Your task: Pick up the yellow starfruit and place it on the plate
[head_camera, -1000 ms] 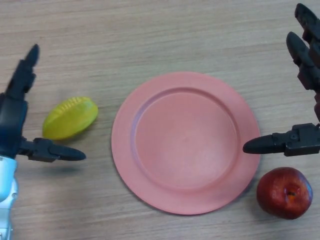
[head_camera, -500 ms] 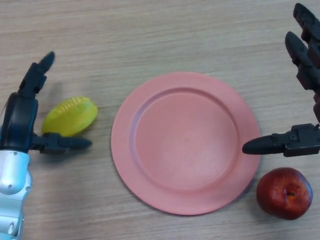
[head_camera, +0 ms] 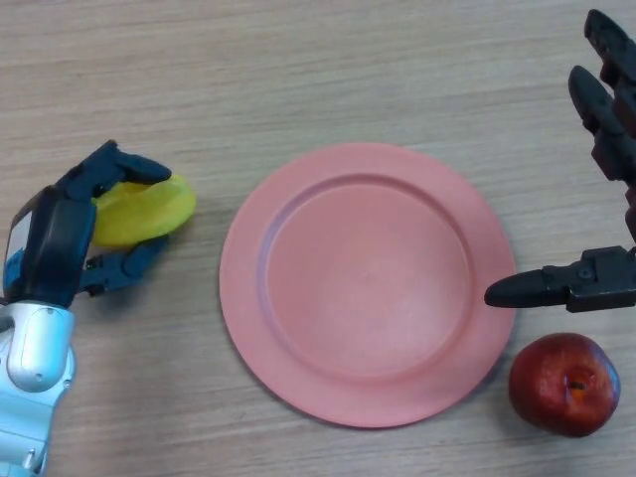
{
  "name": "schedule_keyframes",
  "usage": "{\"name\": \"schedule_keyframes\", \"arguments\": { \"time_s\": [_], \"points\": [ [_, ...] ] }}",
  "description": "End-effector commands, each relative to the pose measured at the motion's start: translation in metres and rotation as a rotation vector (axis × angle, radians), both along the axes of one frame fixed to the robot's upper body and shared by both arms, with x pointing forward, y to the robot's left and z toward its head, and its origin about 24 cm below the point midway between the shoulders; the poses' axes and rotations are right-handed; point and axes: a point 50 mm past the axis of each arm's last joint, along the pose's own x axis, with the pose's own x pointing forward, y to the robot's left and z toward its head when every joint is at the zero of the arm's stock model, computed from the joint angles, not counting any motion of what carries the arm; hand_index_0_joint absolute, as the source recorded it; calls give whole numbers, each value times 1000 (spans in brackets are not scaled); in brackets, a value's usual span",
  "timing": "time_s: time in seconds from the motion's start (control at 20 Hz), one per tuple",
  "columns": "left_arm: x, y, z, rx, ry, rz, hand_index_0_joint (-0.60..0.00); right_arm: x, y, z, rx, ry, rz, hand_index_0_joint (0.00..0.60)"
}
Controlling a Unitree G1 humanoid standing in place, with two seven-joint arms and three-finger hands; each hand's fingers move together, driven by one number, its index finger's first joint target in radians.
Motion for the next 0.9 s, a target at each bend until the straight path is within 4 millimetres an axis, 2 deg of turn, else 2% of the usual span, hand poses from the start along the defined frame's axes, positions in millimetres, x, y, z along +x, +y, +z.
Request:
{"name": "schedule_keyframes", "arguments": {
  "time_s": [0.05,0.2,0.3,0.45,0.6,0.7,0.75,0.85,0.9],
  "points": [
    [-6,11,49,138,-251,31,-600,-14,-5,32,-55,-218,-14,0],
    [-20,-1,69,84,-295,-38,-600,-14,-5,33,-68,-227,-18,0],
    [-28,-23,73,131,-309,-110,-600,-13,-5,31,-66,-223,-18,0],
    [-37,-61,62,219,-278,-241,-600,-11,-6,30,-55,-211,-19,0],
    [-38,-83,47,190,-162,-357,-600,-10,-7,30,-48,-210,-24,0],
    [-37,-93,40,22,-11,-435,-600,-11,-8,30,-49,-212,-26,0],
    [-37,-95,42,-212,99,-485,-600,-11,-9,29,-52,-214,-31,0],
    [-32,-98,48,-255,101,-489,-600,-11,-9,27,-52,-208,-31,0],
    [-31,-98,49,-248,91,-491,-550,-11,-10,27,-52,-208,-32,0]
  ]
}}
